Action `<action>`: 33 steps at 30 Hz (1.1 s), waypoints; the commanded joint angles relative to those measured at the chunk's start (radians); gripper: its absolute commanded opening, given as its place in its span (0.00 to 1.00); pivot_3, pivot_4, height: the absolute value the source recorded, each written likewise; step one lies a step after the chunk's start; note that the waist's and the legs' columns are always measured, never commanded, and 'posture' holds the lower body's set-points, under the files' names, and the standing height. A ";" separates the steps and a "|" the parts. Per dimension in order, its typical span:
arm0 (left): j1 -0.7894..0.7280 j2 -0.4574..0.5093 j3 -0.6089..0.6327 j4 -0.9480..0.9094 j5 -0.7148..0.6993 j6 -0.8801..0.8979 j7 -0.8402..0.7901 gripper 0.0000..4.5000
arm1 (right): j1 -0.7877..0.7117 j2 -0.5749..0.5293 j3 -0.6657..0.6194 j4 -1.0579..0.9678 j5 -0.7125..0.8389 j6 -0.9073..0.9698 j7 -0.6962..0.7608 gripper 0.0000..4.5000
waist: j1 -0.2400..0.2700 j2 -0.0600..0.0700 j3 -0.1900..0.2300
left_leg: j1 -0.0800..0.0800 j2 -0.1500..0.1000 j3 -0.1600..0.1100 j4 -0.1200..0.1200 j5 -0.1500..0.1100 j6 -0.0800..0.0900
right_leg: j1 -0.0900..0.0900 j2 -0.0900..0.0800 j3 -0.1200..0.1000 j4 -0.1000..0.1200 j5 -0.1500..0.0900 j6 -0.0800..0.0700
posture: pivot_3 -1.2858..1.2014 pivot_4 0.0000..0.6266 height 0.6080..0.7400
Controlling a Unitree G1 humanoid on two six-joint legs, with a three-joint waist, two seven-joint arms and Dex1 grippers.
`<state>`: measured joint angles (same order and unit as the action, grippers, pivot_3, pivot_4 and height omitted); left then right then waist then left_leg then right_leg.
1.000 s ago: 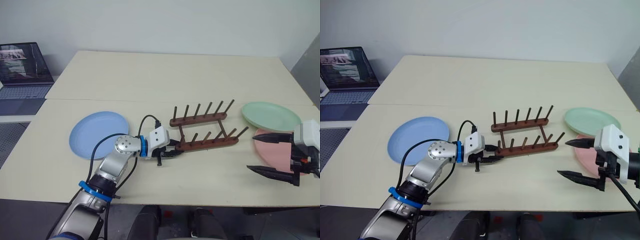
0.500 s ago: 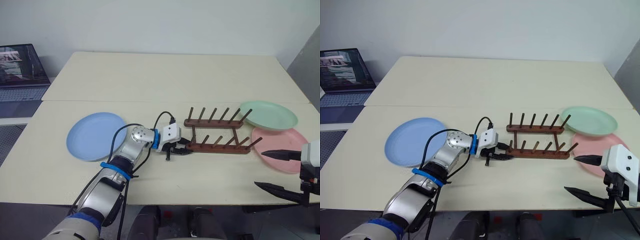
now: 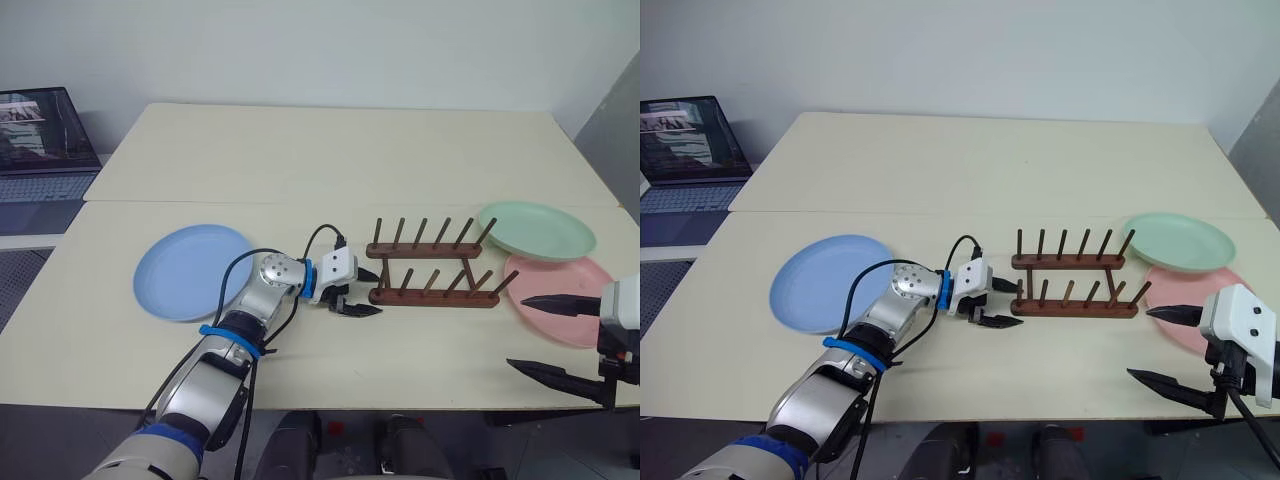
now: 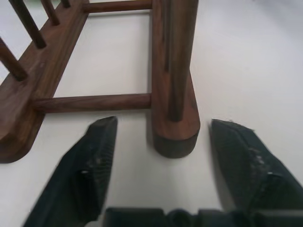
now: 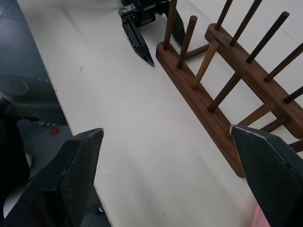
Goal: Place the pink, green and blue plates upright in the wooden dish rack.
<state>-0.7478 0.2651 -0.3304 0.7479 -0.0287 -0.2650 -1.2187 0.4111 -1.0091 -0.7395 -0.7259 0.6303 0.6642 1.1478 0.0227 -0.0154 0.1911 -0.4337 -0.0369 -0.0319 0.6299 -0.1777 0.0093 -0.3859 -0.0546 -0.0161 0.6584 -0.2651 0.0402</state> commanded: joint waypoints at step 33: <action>0.232 0.006 -0.083 -0.528 0.050 0.329 0.242 0.00 | -0.438 -0.009 0.730 0.420 -0.535 -0.254 -0.206 0.01 | -0.001 0.001 -0.001 | 0.001 0.001 0.003 0.000 0.001 0.001 | -0.001 0.000 0.003 0.001 0.000 -0.002 | 0.52 0.24 1.00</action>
<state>-0.4955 0.2785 -0.4066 0.2210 0.0131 0.0883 -0.9911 -0.0001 -1.0184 -0.0195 -0.3164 0.1181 0.4359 0.9537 0.0221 -0.0149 0.1903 -0.4330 -0.0362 -0.0285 0.6298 -0.1771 0.0103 -0.3873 -0.0547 -0.0134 0.6592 -0.2646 0.0383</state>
